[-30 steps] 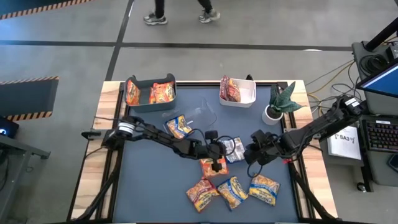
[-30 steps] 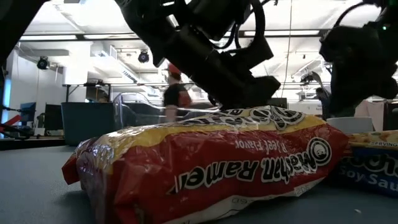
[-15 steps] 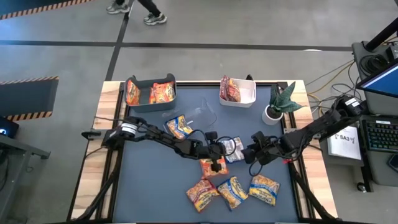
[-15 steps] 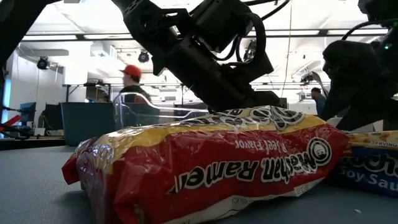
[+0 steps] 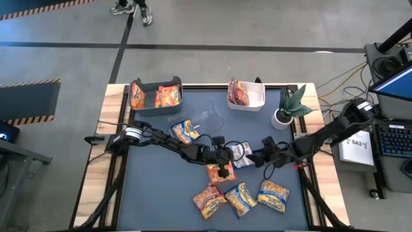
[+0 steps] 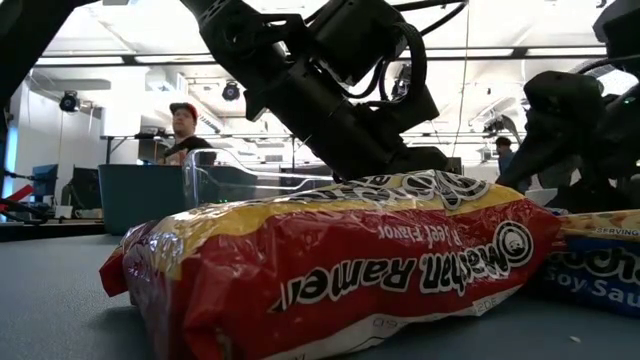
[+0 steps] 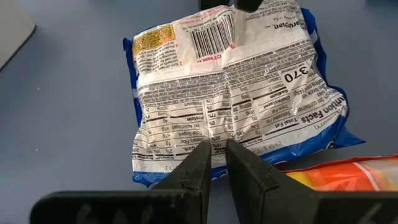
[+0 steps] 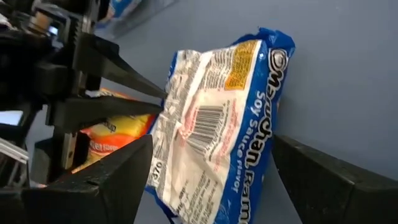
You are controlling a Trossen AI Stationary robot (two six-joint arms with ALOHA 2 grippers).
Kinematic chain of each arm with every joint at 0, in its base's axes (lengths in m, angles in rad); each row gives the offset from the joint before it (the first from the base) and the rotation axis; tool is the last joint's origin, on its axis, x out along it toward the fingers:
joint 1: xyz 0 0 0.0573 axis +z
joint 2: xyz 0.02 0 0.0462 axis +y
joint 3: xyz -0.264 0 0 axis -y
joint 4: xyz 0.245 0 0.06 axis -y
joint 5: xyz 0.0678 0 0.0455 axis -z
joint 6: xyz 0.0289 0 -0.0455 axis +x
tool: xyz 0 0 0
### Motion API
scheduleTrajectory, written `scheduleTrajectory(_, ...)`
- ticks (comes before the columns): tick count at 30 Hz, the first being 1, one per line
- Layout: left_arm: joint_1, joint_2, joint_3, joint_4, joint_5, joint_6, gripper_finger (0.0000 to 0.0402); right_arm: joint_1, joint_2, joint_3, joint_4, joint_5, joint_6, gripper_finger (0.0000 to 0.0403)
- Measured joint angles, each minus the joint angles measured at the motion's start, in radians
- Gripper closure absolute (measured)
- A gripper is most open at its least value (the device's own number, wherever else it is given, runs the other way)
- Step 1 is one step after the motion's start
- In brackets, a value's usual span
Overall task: Sort Maruchan noodles
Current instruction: Put the blue noodle pack into the transparent bin
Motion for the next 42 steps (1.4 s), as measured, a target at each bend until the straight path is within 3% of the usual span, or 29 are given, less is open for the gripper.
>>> scheduleTrajectory(10, 0.000, 0.001, -0.001, 0.001, 0.001, 0.000, 0.0365, 0.000, 0.169, 0.046, 0.049, 0.016, -0.016, 0.0092)
scheduleTrajectory(16, 0.000, 0.001, -0.002, 0.000, 0.000, -0.003, 0.0365, -0.001, 0.243, 0.102, 0.039, 0.024, -0.046, 0.0123)
scheduleTrajectory(22, -0.001, 0.001, -0.002, 0.001, 0.001, -0.003, 0.0365, 0.000, 0.218, 0.099, 0.045, 0.013, -0.047, 0.0167)
scheduleTrajectory(33, -0.001, -0.014, -0.003, 0.016, 0.002, 0.012, 0.0365, 0.001, 0.143, 0.096, 0.053, 0.015, -0.103, 0.0177)
scheduleTrajectory(42, -0.001, -0.015, -0.003, 0.021, 0.000, 0.013, 0.0365, 0.001, 0.147, 0.096, 0.050, 0.023, -0.099, 0.0227)
